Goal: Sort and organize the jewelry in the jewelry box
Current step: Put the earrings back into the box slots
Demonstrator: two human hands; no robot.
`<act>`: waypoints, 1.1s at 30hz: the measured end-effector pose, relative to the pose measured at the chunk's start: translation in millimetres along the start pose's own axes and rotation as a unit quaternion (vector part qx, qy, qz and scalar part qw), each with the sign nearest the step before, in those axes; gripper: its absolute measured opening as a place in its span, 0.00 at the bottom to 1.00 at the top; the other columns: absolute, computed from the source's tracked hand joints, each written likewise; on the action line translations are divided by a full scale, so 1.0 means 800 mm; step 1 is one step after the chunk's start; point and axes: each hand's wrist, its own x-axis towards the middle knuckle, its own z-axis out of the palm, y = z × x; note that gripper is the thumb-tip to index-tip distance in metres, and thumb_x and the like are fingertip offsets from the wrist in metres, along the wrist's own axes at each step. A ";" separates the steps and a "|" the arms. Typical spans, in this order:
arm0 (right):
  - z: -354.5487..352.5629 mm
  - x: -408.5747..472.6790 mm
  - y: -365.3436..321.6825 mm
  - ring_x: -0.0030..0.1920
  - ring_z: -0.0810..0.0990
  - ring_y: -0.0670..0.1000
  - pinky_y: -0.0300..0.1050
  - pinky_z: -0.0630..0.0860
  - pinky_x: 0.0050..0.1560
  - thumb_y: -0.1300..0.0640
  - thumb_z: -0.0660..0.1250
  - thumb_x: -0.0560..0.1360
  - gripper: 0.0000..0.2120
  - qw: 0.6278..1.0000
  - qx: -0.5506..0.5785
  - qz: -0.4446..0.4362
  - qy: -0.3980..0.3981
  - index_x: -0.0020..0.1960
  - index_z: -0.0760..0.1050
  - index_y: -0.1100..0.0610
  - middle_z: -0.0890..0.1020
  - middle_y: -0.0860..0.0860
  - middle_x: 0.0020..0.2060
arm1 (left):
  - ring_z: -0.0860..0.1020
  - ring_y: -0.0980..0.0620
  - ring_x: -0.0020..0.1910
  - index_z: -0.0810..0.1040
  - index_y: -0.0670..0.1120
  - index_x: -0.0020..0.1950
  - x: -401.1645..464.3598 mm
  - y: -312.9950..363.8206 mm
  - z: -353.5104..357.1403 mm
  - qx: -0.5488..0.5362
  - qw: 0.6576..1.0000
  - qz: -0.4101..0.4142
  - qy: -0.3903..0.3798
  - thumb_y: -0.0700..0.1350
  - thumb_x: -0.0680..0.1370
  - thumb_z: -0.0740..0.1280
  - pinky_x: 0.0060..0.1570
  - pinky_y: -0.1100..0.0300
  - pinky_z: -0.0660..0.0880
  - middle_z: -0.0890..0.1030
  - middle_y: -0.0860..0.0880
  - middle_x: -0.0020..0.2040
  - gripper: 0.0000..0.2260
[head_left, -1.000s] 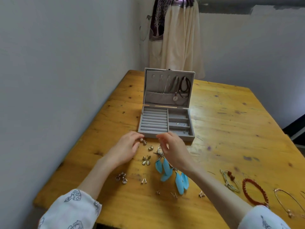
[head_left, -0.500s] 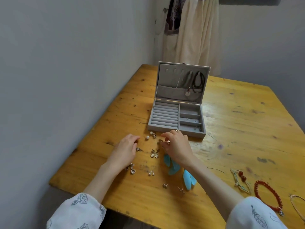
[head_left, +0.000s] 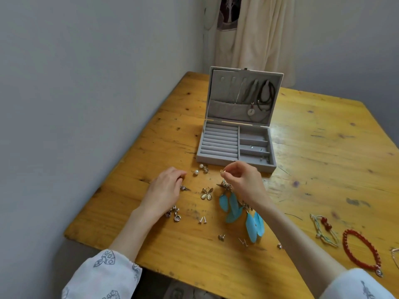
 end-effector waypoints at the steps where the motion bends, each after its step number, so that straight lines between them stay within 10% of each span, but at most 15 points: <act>1: -0.005 -0.001 0.001 0.40 0.78 0.44 0.31 0.73 0.38 0.59 0.69 0.72 0.03 0.999 0.030 0.022 0.004 0.46 0.76 0.56 0.80 0.49 0.39 | 0.72 0.55 0.61 0.71 0.46 0.66 0.000 0.000 0.000 0.005 1.000 0.001 0.005 0.42 0.80 0.57 0.56 0.68 0.65 0.74 0.51 0.62 0.15; 21: -0.049 -0.014 0.011 0.38 0.78 0.49 0.36 0.77 0.36 0.59 0.65 0.75 0.07 0.914 0.366 0.177 -0.011 0.52 0.77 0.59 0.79 0.56 0.41 | 0.67 0.51 0.57 0.75 0.45 0.62 0.051 0.060 0.029 0.131 0.988 0.074 0.043 0.47 0.78 0.63 0.57 0.60 0.66 0.73 0.48 0.56 0.14; 33: -0.054 0.005 0.004 0.37 0.74 0.48 0.40 0.72 0.41 0.64 0.69 0.71 0.03 0.893 0.402 0.190 -0.066 0.44 0.79 0.59 0.76 0.52 0.36 | 0.75 0.55 0.50 0.81 0.45 0.51 0.054 0.065 0.017 -0.069 0.993 0.073 0.057 0.41 0.76 0.66 0.51 0.66 0.69 0.80 0.50 0.49 0.07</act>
